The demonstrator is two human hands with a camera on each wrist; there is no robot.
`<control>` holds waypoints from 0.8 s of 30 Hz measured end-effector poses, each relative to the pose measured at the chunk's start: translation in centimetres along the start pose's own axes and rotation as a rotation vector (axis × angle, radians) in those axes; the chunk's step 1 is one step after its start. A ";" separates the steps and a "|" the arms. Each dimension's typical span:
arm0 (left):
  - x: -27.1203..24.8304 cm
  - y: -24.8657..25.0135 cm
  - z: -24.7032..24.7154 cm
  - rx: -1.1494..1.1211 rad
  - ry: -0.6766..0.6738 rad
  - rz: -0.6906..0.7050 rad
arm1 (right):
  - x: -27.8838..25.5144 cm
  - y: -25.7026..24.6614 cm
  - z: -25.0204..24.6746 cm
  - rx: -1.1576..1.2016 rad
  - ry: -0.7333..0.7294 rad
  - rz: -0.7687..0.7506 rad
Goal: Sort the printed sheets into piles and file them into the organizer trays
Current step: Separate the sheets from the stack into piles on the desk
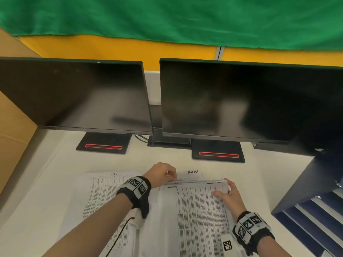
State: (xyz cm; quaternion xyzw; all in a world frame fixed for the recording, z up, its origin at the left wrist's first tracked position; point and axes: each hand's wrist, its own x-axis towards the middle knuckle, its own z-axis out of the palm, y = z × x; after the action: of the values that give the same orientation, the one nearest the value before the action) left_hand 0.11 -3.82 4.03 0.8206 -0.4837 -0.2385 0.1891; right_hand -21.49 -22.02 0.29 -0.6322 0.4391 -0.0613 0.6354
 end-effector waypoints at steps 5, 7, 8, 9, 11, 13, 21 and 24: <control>-1.3 -0.7 0.0 -0.126 -0.062 -0.054 | -0.6 -0.3 -0.1 -0.009 -0.043 -0.035; -1.1 -1.3 -0.1 -0.163 0.040 -0.166 | -0.7 -0.3 -0.1 0.008 -0.035 -0.073; -1.0 -1.6 -0.2 -0.125 0.072 -0.232 | -0.7 -0.3 -0.1 0.006 -0.031 -0.091; -0.8 -1.9 -0.3 -0.055 0.072 -0.293 | -0.5 -0.2 -0.2 -0.002 -0.036 -0.106; -0.5 -2.6 -0.3 0.085 0.010 -0.374 | -0.2 0.1 -0.3 -0.021 -0.055 -0.133; -0.4 -3.0 -0.3 0.173 -0.029 -0.386 | 0.0 0.4 -0.5 -0.031 -0.065 -0.151; -0.1 -3.3 -0.7 0.244 -0.040 -0.311 | 0.4 0.0 -0.5 -0.079 -0.070 -0.153; -0.3 -2.8 -0.8 0.179 0.015 -0.200 | 0.6 -0.1 -0.1 -0.039 -0.084 -0.124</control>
State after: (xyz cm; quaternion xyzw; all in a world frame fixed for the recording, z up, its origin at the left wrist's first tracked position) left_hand 2.42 -2.22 3.18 0.8801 -0.4174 -0.2056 0.0940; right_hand -21.19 -22.50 0.13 -0.6726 0.3730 -0.0652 0.6358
